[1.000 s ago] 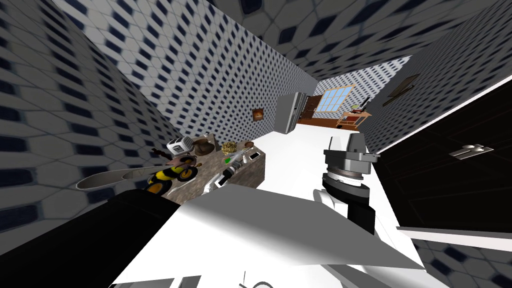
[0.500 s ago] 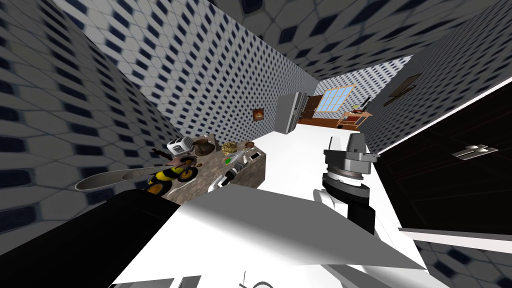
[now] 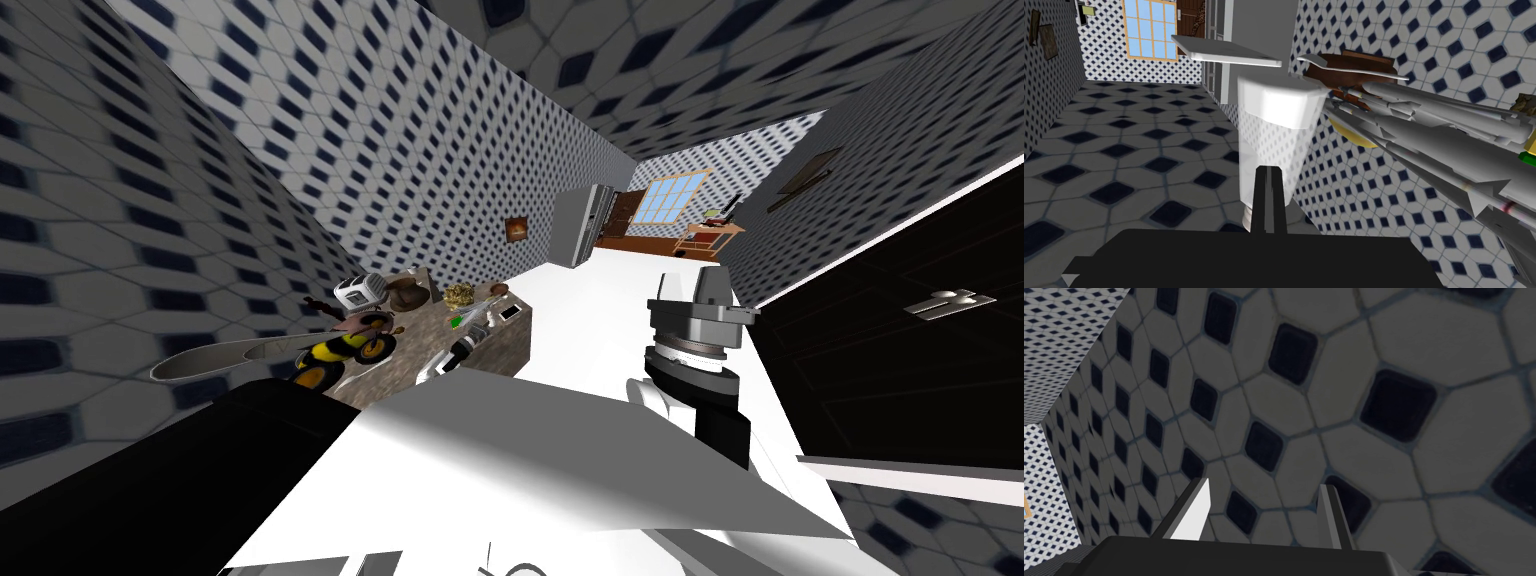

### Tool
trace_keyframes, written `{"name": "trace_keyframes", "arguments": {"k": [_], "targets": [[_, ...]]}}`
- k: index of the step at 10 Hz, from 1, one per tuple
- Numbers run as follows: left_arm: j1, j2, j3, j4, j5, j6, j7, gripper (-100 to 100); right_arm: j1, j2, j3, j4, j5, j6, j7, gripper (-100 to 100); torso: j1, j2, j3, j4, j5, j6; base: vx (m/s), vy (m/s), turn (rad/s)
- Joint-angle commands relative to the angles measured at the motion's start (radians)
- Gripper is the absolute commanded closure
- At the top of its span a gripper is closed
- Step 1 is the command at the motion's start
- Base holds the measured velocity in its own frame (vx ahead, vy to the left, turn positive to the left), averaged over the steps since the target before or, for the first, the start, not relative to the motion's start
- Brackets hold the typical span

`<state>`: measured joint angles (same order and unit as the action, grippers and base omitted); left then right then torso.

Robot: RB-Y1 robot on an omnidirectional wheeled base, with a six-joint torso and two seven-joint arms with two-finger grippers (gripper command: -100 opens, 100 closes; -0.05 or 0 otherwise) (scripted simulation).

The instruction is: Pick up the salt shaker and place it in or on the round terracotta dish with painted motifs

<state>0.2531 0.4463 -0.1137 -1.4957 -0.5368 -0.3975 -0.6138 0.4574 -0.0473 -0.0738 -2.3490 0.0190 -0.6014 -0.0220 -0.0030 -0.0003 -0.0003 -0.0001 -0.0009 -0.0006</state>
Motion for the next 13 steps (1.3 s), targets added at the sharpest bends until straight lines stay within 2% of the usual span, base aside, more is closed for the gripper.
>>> {"name": "trace_keyframes", "arguments": {"k": [1,2,3,4,5,7,12,13], "targets": [[0.0,0.0,0.0,0.0,0.0,0.0,0.0,100,0.0,0.0,0.0,0.0,0.0,0.0,0.0,0,0.0,0.0,0.0,0.0,0.0,0.0,0.0,0.0,0.0],[0.0,0.0,0.0,0.0,0.0,0.0,0.0,100,0.0,0.0,0.0,0.0,0.0,0.0,0.0,0,0.0,0.0,0.0,0.0,0.0,0.0,0.0,0.0,0.0],[0.0,0.0,0.0,0.0,0.0,0.0,0.0,0,0.0,0.0,0.0,0.0,0.0,0.0,0.0,0,0.0,0.0,0.0,0.0,0.0,0.0,0.0,0.0,0.0],[-0.01,0.011,0.014,-0.019,-0.005,0.004,0.036,-100,0.0,0.0,0.0,0.0,0.0,0.0,0.0,0,0.0,0.0,0.0,0.0,0.0,0.0,-0.087,0.018,-0.05],[-0.013,0.014,0.017,-0.025,-0.007,0.005,0.046,-100,0.0,0.0,0.0,0.0,0.0,0.0,0.0,0,0.001,0.004,0.002,0.001,0.0,0.0,-0.129,0.05,-0.04],[-0.025,0.028,0.033,-0.051,-0.015,0.01,0.092,-100,0.0,0.0,0.0,0.0,0.0,0.0,0.0,0,0.005,0.008,0.005,0.002,0.001,0.0,-0.132,0.079,-0.051],[-0.031,0.058,0.054,-0.103,-0.044,0.022,0.173,-100,0.0,0.0,0.0,0.0,0.0,0.0,0.0,0,0.003,0.006,0.004,0.001,0.001,0.0,-0.106,0.037,-0.031],[-0.014,0.065,0.036,-0.083,-0.03,0.041,0.152,-100,0.0,0.0,0.0,0.0,0.0,0.0,0.0,0,0.002,0.006,0.003,0.001,0.001,0.0,0.064,-0.05,0.053]]}}
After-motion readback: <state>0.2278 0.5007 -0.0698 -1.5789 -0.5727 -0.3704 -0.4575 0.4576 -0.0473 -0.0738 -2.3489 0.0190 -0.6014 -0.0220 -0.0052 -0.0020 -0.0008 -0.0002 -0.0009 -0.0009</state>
